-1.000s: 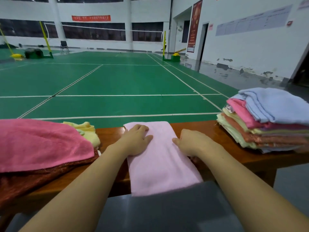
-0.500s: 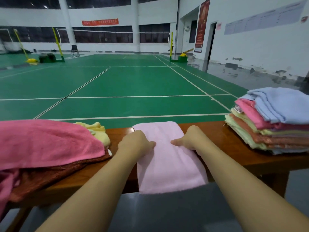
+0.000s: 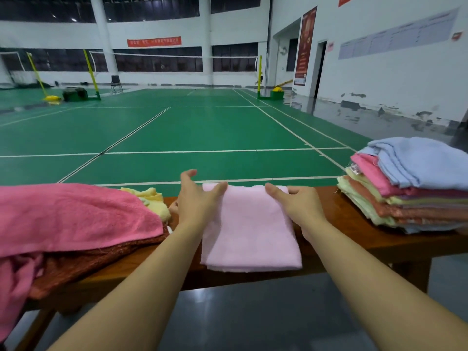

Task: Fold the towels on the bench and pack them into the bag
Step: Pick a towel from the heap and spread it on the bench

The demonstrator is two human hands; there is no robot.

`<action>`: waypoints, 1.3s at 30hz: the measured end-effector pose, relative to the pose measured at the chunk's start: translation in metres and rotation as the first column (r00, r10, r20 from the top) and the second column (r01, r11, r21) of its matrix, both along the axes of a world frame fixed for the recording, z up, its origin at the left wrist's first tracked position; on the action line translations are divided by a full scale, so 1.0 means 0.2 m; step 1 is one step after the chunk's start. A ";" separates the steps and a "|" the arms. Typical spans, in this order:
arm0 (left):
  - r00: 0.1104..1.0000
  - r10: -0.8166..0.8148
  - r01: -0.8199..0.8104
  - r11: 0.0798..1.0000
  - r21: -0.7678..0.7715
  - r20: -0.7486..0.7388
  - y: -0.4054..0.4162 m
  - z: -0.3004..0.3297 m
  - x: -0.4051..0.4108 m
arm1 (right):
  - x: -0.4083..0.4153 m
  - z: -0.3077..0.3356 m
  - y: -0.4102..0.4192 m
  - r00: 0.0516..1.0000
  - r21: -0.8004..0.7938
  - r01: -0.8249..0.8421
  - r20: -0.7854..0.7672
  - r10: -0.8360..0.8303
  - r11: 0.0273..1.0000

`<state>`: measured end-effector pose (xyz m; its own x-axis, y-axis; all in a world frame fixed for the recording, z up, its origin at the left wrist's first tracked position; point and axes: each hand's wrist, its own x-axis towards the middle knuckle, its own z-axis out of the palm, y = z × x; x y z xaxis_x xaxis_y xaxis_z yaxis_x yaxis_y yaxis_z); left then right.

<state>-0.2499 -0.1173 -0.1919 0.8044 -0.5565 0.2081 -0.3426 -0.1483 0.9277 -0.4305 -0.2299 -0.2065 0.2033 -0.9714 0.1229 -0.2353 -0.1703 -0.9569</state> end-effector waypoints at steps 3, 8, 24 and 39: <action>0.997 -0.064 0.071 0.980 -0.184 0.042 0.01 0.05 -0.02 | 0.01 0.07 0.05 0.984 -0.052 0.002 0.179 0.008 0.999; 0.958 -0.169 0.239 0.917 -0.320 0.232 0.02 0.10 -0.01 | -0.05 0.13 0.07 0.948 -0.260 -0.182 0.209 0.240 0.948; 0.916 -0.337 0.319 0.941 0.113 0.218 -0.04 0.07 -0.01 | -0.05 0.09 0.01 0.985 -0.135 -0.114 -0.142 0.094 0.984; 0.762 -0.489 -0.031 0.626 0.779 0.424 0.01 0.00 -0.23 | -0.01 -0.10 -0.01 0.649 -0.184 -0.614 -0.671 0.359 0.768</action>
<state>-0.2966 -0.1156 -0.1917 0.4959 -0.8684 0.0034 -0.8563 -0.4883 0.1684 -0.4318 -0.2317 -0.2261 0.7835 -0.6076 0.1304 -0.4779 -0.7232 -0.4986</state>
